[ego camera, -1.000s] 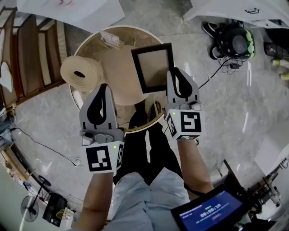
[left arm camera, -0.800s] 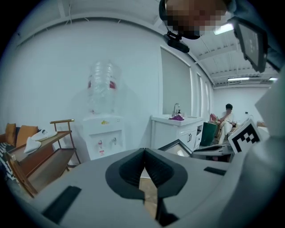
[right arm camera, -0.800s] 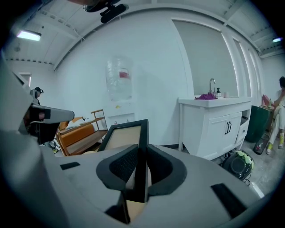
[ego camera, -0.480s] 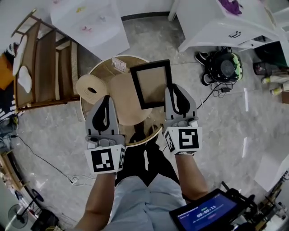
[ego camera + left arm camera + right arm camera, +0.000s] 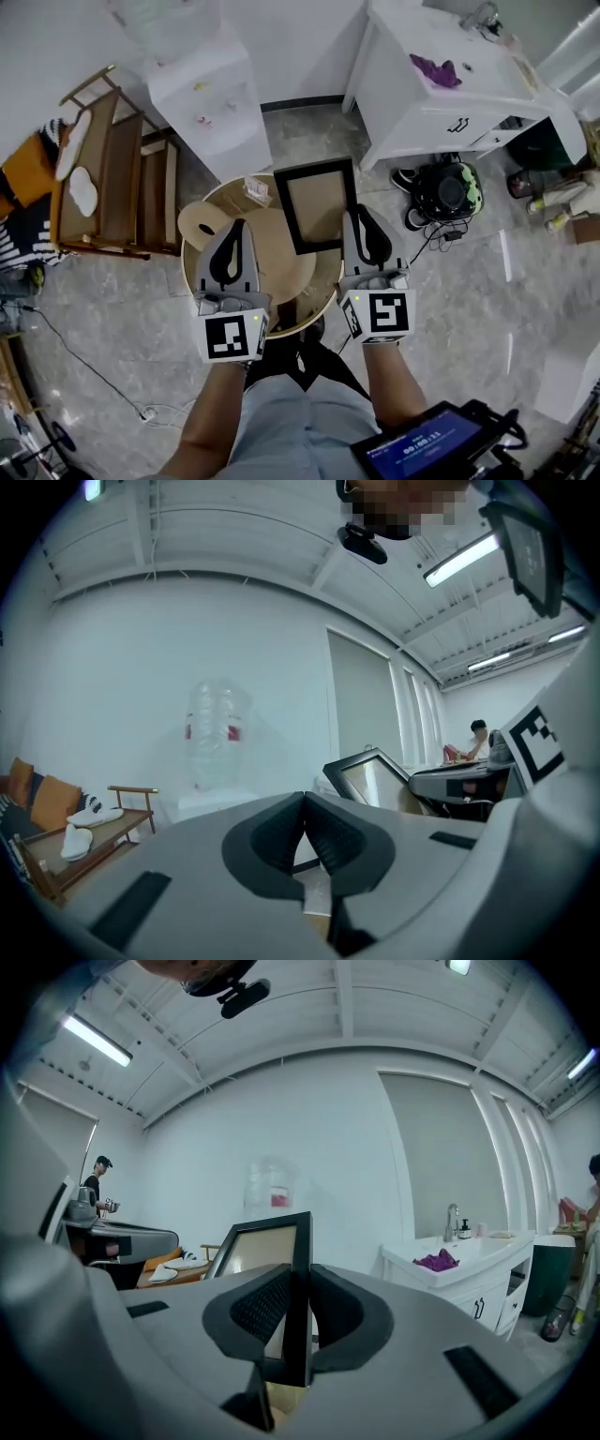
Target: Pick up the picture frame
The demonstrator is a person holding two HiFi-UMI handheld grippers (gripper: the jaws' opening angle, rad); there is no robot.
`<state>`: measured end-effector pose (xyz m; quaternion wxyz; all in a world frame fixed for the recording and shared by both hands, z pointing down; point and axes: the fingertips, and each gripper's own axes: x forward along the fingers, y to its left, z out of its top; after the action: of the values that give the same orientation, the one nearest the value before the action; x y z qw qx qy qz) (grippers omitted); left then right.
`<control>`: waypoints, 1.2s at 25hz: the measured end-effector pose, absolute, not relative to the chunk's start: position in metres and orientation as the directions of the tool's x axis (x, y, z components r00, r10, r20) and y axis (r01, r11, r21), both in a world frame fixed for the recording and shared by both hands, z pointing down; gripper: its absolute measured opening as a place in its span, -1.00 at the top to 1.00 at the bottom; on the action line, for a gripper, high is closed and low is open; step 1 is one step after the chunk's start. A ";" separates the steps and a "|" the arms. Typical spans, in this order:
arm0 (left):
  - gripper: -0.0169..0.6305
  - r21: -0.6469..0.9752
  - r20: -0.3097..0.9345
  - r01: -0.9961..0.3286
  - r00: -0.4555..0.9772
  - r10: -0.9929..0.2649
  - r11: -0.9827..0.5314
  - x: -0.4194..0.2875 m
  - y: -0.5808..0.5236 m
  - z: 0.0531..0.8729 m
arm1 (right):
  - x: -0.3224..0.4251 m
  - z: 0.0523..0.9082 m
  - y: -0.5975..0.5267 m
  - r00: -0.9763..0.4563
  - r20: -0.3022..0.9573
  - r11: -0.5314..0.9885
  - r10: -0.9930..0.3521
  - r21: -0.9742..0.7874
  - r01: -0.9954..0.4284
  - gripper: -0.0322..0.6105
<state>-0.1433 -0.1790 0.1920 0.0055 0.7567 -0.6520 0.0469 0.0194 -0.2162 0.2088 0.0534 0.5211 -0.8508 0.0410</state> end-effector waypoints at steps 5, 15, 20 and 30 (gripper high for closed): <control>0.91 -0.070 -0.002 -0.986 0.150 -0.989 -0.150 -0.139 -0.169 0.148 | 0.018 0.163 -0.201 -0.466 0.063 0.468 -0.882 0.010 -0.884 0.66; 0.91 -0.081 -0.114 -0.988 0.139 -0.984 -0.130 -0.133 -0.147 0.071 | 0.020 0.076 -0.170 -0.496 -0.088 0.493 -0.864 0.048 -0.868 0.66; 0.91 -0.095 -0.173 -0.988 0.134 -0.976 -0.119 -0.130 -0.133 0.040 | 0.020 0.046 -0.155 -0.503 -0.142 0.497 -0.853 0.077 -0.864 0.66; 0.91 -0.133 -0.215 -0.984 0.146 -0.966 -0.119 -0.119 -0.116 0.021 | 0.026 0.030 -0.140 -0.501 -0.180 0.489 -0.847 0.108 -0.865 0.66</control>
<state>-0.1195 -0.1159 0.0205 -0.1217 0.7470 -0.6525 -0.0376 0.0263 -0.1401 0.0296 -0.0513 0.4969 -0.8614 -0.0921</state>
